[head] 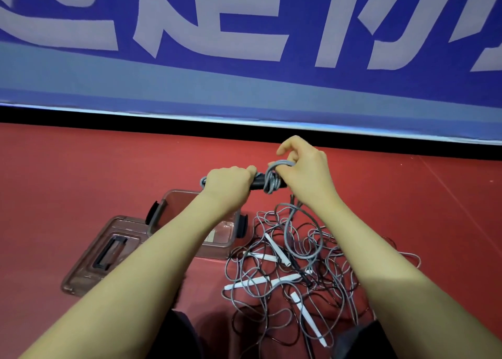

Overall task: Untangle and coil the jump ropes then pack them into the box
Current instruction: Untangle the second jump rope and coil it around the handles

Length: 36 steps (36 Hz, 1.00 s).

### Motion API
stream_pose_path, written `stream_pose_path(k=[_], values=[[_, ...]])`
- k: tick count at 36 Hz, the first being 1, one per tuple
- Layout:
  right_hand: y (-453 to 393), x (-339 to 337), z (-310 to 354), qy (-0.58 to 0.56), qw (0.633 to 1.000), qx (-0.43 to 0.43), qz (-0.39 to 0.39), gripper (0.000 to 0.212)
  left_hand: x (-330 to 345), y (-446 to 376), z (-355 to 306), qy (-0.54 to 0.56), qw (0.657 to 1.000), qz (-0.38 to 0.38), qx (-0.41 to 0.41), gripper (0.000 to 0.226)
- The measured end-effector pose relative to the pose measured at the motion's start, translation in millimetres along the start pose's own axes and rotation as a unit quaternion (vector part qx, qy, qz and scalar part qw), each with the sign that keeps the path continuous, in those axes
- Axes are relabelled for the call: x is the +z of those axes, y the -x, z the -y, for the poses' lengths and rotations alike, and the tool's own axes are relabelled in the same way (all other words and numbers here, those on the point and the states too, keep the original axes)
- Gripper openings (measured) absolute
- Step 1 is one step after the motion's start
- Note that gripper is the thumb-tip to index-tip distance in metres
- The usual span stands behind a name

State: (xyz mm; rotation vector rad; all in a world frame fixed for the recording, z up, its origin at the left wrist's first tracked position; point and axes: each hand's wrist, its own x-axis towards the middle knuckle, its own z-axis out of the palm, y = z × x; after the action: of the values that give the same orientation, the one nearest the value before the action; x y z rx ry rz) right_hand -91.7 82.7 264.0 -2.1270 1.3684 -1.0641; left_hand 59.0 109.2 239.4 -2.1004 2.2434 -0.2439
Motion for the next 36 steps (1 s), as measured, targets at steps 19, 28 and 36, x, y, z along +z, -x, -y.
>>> stream_pose_path(k=[19,28,36], values=[[-14,-2,-21,-0.013,0.998,0.040,0.053,0.027,-19,8,8,0.165,0.925,-0.257,0.228,0.008],[-5,4,-11,0.047,0.992,-0.002,0.121,0.017,-22,10,-9,0.429,0.887,-0.172,-0.001,0.019],[-1,9,-6,0.018,0.985,0.000,0.173,0.021,-13,0,-9,0.388,0.904,-0.143,-0.111,0.018]])
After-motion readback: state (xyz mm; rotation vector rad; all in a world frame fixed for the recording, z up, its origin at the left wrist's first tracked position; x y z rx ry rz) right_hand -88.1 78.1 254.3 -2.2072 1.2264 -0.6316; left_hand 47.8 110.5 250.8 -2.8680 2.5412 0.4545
